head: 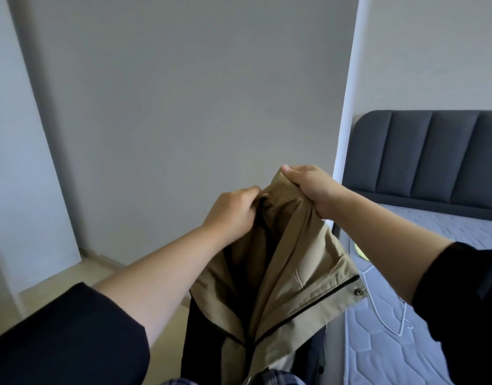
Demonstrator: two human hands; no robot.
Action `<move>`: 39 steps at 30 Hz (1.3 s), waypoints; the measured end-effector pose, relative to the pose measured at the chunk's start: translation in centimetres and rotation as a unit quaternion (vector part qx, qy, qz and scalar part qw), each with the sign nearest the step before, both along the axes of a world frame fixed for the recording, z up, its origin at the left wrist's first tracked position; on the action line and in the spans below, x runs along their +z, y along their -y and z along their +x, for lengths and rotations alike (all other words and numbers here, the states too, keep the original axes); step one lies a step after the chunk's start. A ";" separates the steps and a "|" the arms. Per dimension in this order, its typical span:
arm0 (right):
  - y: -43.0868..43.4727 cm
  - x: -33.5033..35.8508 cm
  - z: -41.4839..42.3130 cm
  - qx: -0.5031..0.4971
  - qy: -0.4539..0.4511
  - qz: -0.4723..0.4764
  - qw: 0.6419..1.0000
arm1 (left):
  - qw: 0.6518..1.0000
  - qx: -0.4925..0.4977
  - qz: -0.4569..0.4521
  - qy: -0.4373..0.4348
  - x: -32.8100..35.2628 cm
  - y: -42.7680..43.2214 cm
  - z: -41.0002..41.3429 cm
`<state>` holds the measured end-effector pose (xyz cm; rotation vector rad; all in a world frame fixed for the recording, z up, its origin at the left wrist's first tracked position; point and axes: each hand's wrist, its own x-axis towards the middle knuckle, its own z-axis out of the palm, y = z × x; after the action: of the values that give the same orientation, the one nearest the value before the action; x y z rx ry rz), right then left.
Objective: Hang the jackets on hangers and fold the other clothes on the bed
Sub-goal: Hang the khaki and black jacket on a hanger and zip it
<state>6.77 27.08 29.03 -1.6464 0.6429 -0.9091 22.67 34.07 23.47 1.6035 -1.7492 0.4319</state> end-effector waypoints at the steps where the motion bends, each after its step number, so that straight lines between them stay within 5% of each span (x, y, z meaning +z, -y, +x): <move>1: 0.3 -0.1 0.1 -0.043 -0.026 -0.035 0.998 | 1.000 0.008 -0.016 -0.002 0.2 -0.1 0.0; 3: 1.0 -0.6 -0.2 -0.140 -0.111 -0.143 0.974 | 0.999 0.023 -0.047 -0.012 0.9 -0.1 0.0; 5: 1.6 -1.4 -1.1 -0.121 -0.125 -0.165 0.971 | 0.996 0.031 -0.075 -0.037 1.7 -0.1 0.0; 9: 2.8 -4.8 -3.5 0.103 -0.137 -0.001 0.985 | 0.989 0.059 -0.105 -0.088 1.9 -0.3 0.6; 13: 4.2 -7.9 -5.7 0.142 -0.232 0.107 0.956 | 0.979 0.101 -0.123 -0.129 2.1 -0.6 1.8; 17: 5.8 -7.4 -7.5 0.108 -0.118 0.158 0.974 | 0.973 0.101 -0.147 -0.143 3.5 -1.4 2.8; 23: 7.2 -6.7 -4.0 -0.120 -0.329 -0.081 0.933 | 0.983 0.052 -0.140 -0.109 4.8 -1.6 1.8; 25: 6.8 -6.6 -2.9 -0.241 -0.329 -0.201 0.891 | 0.981 0.049 -0.143 -0.121 4.6 -1.6 1.9; 27: 5.1 -6.9 -2.2 -0.336 -0.223 -0.264 0.876 | 0.978 0.058 -0.150 -0.135 4.5 -1.4 2.1; 31: 0.8 -8.6 -0.7 -0.222 -0.064 -0.265 0.936 | 0.973 0.075 -0.158 -0.151 4.4 -1.2 2.0; 35: -0.1 -10.5 0.6 -0.095 -0.206 -0.299 0.927 | 0.971 0.073 -0.163 -0.157 4.5 -0.9 1.3; 39: 1.4 -9.7 1.5 -0.185 -0.225 -0.279 0.915 | 0.979 0.061 -0.127 -0.146 4.4 -0.6 0.1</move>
<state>8.31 25.69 19.29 -2.3357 1.1113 -1.0536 22.82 34.65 27.85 1.5076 -1.3265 0.4354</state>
